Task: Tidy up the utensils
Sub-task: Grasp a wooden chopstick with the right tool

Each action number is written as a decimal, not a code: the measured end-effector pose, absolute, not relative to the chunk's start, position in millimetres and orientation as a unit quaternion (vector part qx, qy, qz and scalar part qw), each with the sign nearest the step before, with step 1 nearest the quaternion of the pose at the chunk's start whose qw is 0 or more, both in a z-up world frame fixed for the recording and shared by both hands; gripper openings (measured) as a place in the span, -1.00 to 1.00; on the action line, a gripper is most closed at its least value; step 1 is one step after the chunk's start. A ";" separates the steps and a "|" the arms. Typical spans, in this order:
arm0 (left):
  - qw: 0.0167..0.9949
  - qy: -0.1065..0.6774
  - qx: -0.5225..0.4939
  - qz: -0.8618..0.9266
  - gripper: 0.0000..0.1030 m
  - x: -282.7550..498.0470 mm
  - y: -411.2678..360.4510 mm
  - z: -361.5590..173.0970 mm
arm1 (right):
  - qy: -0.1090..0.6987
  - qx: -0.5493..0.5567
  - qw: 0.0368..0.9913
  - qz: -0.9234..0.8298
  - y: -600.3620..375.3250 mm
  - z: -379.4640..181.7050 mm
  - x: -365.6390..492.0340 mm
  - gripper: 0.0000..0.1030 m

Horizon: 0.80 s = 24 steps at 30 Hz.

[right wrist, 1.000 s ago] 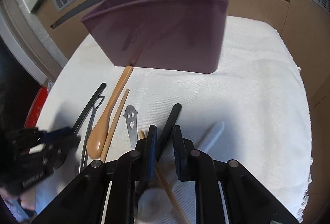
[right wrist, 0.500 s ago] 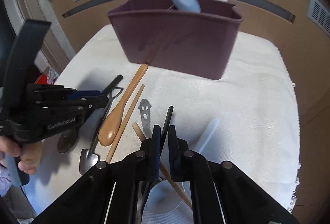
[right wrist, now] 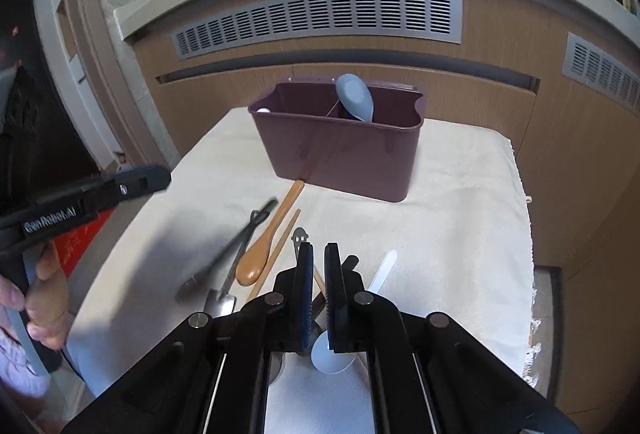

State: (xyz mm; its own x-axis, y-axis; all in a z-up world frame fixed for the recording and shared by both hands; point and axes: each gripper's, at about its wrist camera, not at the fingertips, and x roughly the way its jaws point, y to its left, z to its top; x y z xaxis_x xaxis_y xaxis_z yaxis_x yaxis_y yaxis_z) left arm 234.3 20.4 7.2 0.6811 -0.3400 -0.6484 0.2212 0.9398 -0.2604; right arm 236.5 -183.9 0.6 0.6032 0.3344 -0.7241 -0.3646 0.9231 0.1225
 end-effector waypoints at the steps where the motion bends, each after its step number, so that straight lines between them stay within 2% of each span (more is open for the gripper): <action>1: 0.914 0.371 -0.071 -0.148 -0.78 235.5 19.6 5.2 | 0.405 -0.025 0.895 0.188 -183.3 -2.5 238.1 -0.90; 3: 0.910 0.386 -0.055 -0.137 -0.76 239.5 19.7 -1.4 | 0.429 -0.028 0.883 0.189 -182.3 -14.3 243.4 -0.87; 7: 0.896 0.425 -0.048 -0.115 -0.70 247.0 25.2 -31.9 | 0.483 -0.012 0.858 0.172 -183.2 -47.0 259.2 -0.58; 8: 0.892 0.436 -0.047 -0.112 -0.57 249.5 25.9 -40.0 | 0.492 -0.004 0.854 0.168 -183.1 -53.8 262.6 -0.56; 9: 0.889 0.442 -0.047 -0.111 -0.33 247.4 26.5 -46.1 | 0.500 0.010 0.850 0.167 -182.8 -59.8 266.4 -0.56; 10: 0.883 0.454 -0.045 -0.109 -0.17 249.4 27.8 -54.0 | 0.503 0.018 0.847 0.172 -181.6 -62.7 267.3 -0.55; 11: 0.882 0.457 -0.044 -0.107 0.11 247.4 26.1 -58.3 | 0.505 0.020 0.844 0.182 -178.8 -65.4 268.1 -0.54; 13: 0.881 0.459 -0.041 -0.108 0.19 245.6 27.2 -65.4 | 0.503 -0.003 0.843 0.189 -170.4 -68.5 267.6 -0.52; 15: 0.876 0.466 -0.043 -0.116 0.22 246.4 28.2 -69.5 | 0.499 -0.033 0.843 0.198 -164.4 -70.2 264.0 -0.52; 16: 0.872 0.472 -0.046 -0.124 0.29 248.4 28.4 -72.2 | 0.499 -0.044 0.840 0.208 -162.9 -71.7 261.8 -0.52; 17: 0.868 0.477 -0.046 -0.130 0.46 248.7 28.5 -74.0 | 0.501 -0.051 0.837 0.213 -163.0 -73.8 260.6 -0.52; 18: 0.864 0.482 -0.045 -0.137 0.56 250.3 26.8 -76.8 | 0.503 -0.055 0.836 0.213 -165.2 -74.8 258.8 -0.52; 20: 0.863 0.482 -0.045 -0.147 0.63 253.1 22.1 -79.3 | 0.509 -0.057 0.833 0.207 -169.9 -80.0 258.1 -0.53; 21: 0.862 0.483 -0.042 -0.148 0.71 254.7 19.0 -80.2 | 0.516 -0.055 0.830 0.204 -172.7 -82.9 257.6 -0.58; 22: 0.862 0.483 -0.037 -0.147 0.73 255.6 16.6 -80.3 | 0.518 -0.054 0.830 0.201 -174.3 -84.4 257.1 -0.78; 23: 0.864 0.482 -0.029 -0.142 0.77 256.6 13.9 -80.1 | 0.521 -0.058 0.829 0.194 -175.8 -85.4 256.2 -0.89; 24: 0.867 0.480 -0.018 -0.134 0.79 257.6 11.4 -79.8 | 0.522 -0.059 0.830 0.189 -177.6 -85.3 255.3 -0.90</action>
State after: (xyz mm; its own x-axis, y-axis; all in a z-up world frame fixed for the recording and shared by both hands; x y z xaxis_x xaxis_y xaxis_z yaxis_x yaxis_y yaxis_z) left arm 257.6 11.4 -79.8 0.5024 -0.2498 -0.8278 0.2149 0.9634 -0.1603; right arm 255.3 -177.6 -85.3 0.3844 0.2520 -0.8881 -0.3760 0.9213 0.0987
